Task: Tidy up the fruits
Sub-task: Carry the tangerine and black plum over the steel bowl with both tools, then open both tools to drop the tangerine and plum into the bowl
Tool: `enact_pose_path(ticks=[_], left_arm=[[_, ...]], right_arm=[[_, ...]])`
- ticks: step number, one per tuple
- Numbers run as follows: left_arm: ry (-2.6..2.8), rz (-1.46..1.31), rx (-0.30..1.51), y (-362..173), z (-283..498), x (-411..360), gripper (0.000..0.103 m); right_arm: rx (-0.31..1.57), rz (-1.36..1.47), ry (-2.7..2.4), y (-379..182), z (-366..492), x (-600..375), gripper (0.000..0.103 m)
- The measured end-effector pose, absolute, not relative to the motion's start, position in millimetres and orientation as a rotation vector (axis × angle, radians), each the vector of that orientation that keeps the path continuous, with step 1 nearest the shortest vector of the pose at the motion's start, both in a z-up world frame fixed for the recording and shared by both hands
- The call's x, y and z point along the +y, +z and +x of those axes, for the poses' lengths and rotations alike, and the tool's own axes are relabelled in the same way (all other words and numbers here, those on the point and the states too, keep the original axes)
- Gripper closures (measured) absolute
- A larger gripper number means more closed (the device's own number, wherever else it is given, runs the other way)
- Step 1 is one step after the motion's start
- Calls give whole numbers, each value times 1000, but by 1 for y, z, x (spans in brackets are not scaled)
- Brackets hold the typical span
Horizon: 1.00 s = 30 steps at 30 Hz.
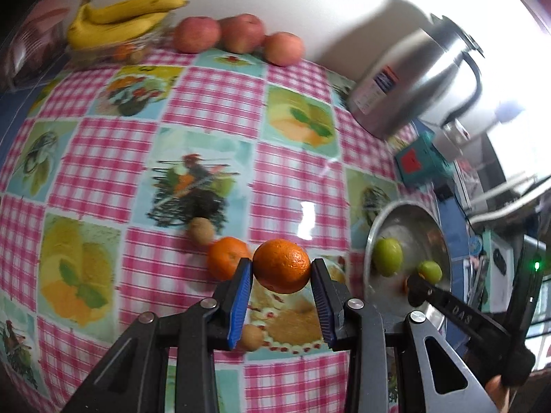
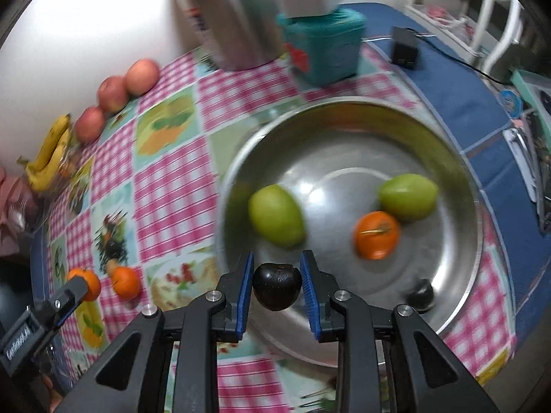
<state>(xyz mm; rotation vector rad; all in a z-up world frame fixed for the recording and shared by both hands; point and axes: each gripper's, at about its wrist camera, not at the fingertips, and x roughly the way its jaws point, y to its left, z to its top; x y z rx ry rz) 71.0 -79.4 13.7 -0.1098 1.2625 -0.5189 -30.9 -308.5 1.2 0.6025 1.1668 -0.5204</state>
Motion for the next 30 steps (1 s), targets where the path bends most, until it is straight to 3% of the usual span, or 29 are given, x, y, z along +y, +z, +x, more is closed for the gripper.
enact_pose_path(ticks=[30], left_arm=[[-767, 176, 1198, -5, 10, -193, 66]], right_arm=[[1162, 691, -593, -1, -57, -350, 74]])
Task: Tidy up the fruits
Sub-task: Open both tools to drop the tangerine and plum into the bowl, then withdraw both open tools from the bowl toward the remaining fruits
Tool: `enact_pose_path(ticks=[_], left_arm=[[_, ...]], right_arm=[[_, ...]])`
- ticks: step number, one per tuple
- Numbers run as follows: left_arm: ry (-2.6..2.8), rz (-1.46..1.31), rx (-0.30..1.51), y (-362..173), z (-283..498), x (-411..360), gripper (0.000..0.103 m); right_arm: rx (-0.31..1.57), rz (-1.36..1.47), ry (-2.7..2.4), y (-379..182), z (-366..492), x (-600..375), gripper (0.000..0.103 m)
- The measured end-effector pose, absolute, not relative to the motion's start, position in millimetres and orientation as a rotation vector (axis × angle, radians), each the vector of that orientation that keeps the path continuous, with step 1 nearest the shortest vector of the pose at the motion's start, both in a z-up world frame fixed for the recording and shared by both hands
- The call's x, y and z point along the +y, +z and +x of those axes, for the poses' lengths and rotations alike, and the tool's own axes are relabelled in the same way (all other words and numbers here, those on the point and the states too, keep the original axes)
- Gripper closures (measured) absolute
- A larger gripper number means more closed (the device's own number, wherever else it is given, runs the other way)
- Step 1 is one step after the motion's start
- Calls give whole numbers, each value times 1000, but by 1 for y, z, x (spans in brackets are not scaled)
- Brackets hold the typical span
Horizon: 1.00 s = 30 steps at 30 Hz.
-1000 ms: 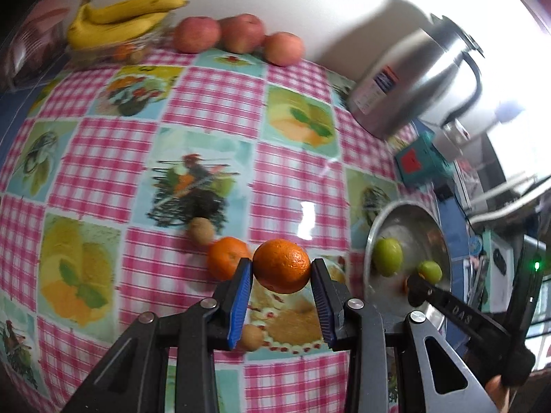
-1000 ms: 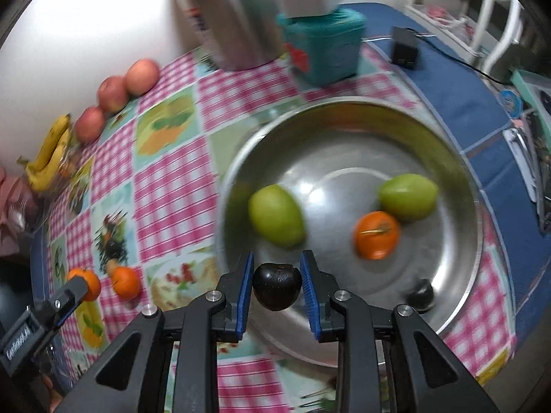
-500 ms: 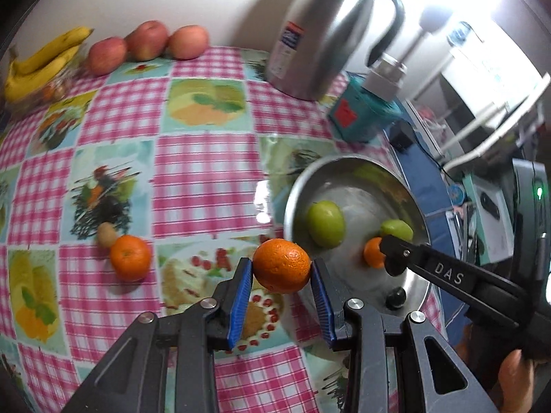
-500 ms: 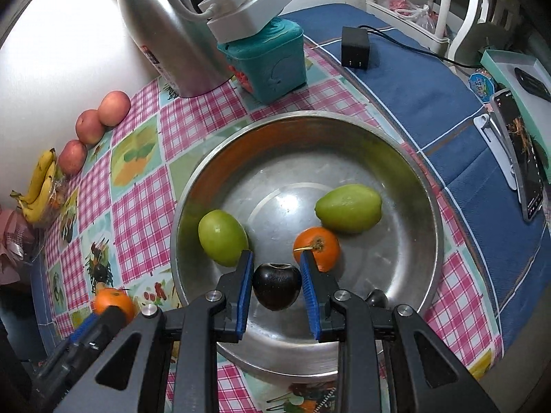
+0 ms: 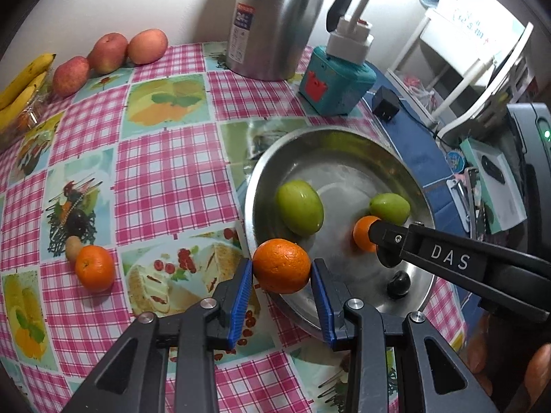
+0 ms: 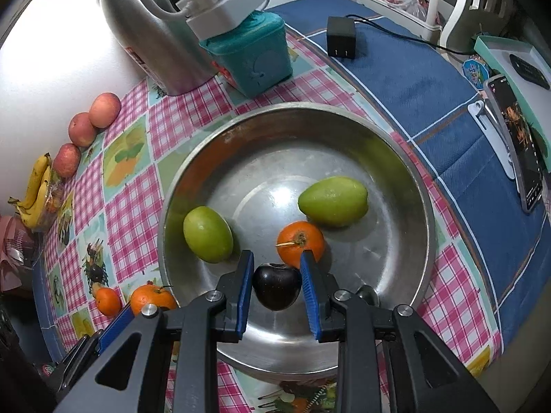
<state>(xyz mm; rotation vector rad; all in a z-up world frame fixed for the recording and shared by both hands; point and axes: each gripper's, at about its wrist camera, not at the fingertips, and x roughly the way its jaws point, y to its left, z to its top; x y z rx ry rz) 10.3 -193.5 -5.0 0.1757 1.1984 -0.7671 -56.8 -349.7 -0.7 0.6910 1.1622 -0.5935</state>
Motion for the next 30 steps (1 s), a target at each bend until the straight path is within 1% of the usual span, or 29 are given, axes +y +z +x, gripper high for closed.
enact_pose_path(ticks=[13, 19, 23, 26, 30], left_arm=[[-780, 219, 1203, -13, 5, -205, 65], [-786, 208, 1216, -14, 6, -205, 64], [-793, 202, 1217, -13, 5, -204, 62], [-794, 199, 1205, -9, 4, -203, 58], [-792, 195, 1199, -5, 4, -200, 57]], right_arm=[[1235, 708, -610, -13, -58, -350, 74], [1249, 716, -618, -14, -59, -351, 73], [1251, 704, -627, -13, -57, -351, 67], [1240, 702, -628, -10, -58, -352, 67], [1220, 699, -628, -5, -59, -352, 67]])
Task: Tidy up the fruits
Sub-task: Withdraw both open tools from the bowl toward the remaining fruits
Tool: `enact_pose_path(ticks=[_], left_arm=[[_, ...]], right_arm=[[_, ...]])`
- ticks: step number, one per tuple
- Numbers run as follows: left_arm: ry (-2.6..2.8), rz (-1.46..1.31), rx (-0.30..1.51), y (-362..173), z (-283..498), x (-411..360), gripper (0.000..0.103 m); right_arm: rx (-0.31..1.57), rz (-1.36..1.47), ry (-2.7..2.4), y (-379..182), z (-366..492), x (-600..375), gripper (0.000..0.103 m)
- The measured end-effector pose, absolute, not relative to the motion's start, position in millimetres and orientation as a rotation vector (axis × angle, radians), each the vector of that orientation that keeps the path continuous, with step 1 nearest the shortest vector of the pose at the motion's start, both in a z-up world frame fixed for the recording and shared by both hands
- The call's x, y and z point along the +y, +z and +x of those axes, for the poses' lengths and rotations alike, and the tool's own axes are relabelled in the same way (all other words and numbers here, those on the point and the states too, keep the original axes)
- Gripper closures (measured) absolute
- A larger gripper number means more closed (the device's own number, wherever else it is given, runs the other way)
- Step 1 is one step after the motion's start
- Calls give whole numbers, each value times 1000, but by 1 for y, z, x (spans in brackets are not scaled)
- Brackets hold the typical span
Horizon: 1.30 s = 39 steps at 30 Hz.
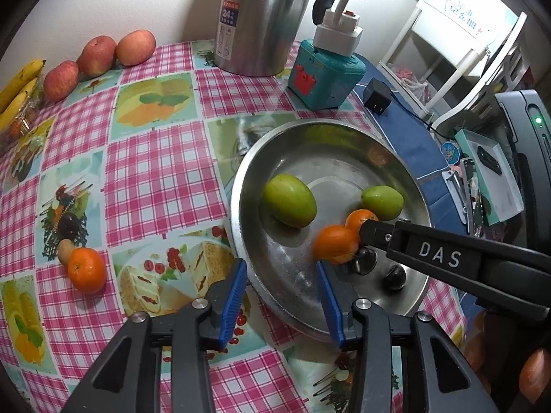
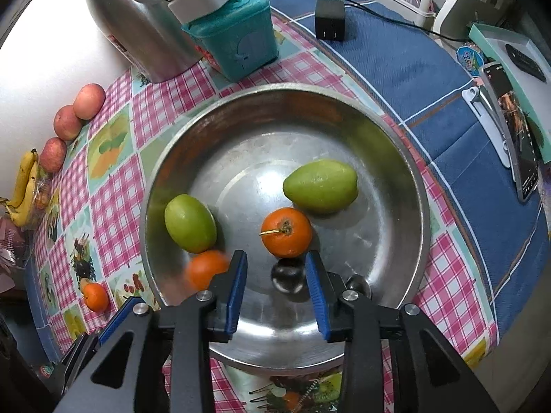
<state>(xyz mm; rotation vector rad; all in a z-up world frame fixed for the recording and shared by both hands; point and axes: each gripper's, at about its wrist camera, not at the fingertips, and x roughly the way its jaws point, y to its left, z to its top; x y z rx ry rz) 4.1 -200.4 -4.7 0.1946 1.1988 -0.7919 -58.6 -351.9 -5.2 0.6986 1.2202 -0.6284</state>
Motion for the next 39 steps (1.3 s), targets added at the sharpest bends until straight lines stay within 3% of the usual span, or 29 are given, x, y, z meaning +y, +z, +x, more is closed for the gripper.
enact_pose_path(ticks=[9, 20, 39], left_arm=[[-668, 123, 1247, -4, 29, -174, 50], [-401, -4, 1285, -2, 65, -103, 34], [-264, -116, 1241, 14, 83, -33, 25]], right_arm=[[1212, 696, -622, -1, -59, -353, 67], [1241, 630, -590, 1, -48, -335, 67], [1227, 474, -441, 23, -22, -266, 66]])
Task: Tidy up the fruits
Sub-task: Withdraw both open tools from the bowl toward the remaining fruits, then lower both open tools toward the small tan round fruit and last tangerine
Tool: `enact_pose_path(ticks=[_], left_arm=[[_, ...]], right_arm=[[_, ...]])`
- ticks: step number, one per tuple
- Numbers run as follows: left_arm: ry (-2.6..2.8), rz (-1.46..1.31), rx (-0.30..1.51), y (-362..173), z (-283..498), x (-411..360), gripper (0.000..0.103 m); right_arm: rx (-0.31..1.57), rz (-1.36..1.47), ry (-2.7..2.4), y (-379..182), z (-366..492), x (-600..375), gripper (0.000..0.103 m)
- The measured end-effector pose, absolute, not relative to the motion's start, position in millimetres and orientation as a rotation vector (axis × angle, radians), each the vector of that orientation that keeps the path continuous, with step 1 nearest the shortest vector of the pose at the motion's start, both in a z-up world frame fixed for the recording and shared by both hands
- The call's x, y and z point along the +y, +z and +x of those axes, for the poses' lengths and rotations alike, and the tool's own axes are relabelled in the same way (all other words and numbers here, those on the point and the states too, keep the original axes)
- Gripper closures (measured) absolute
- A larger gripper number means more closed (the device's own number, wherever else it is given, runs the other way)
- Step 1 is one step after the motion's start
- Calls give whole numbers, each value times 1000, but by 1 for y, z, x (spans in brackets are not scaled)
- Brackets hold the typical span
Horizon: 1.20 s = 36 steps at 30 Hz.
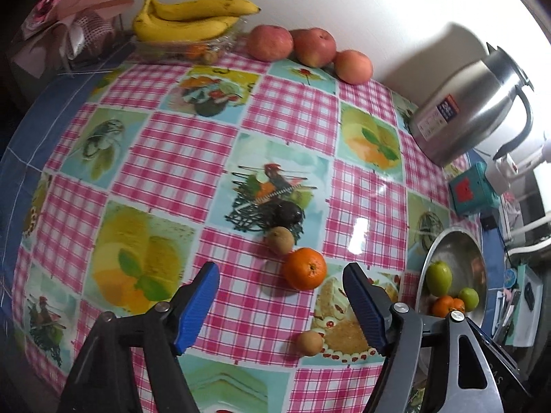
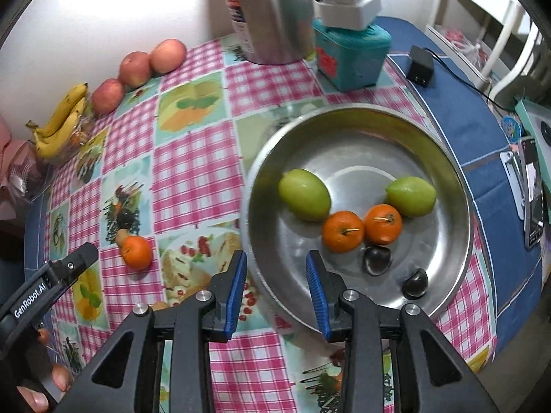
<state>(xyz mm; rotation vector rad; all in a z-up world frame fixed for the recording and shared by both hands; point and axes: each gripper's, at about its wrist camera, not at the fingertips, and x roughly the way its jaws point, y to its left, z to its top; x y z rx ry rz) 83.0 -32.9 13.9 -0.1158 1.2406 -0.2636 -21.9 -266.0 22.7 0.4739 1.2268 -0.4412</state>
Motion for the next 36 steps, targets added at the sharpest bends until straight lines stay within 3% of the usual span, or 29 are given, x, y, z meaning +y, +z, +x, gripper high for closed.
enact_pose_path(ticks=[4, 7, 9, 17, 20, 23, 26, 36], left_arm=[[-258, -115, 1235, 16, 81, -29, 23], [-256, -103, 1236, 15, 80, -31, 17], [-252, -94, 1236, 15, 80, -31, 12], [-240, -52, 1230, 11, 79, -33, 0], [-242, -46, 1227, 10, 78, -33, 0], [-235, -39, 1217, 11, 77, -33, 0], [-230, -31, 1206, 12, 77, -31, 0], [-225, -4, 1201, 13, 73, -24, 0]], right_arm=[[1214, 464, -442, 26, -21, -261, 55], [1212, 450, -445, 27, -20, -259, 50], [1216, 427, -455, 27, -19, -258, 42], [1246, 413, -432, 18, -15, -252, 38], [1234, 401, -420, 18, -14, -250, 26], [1219, 393, -404, 20, -12, -246, 24], [1210, 391, -387, 20, -10, -242, 9], [1223, 373, -314, 17, -2, -222, 9]])
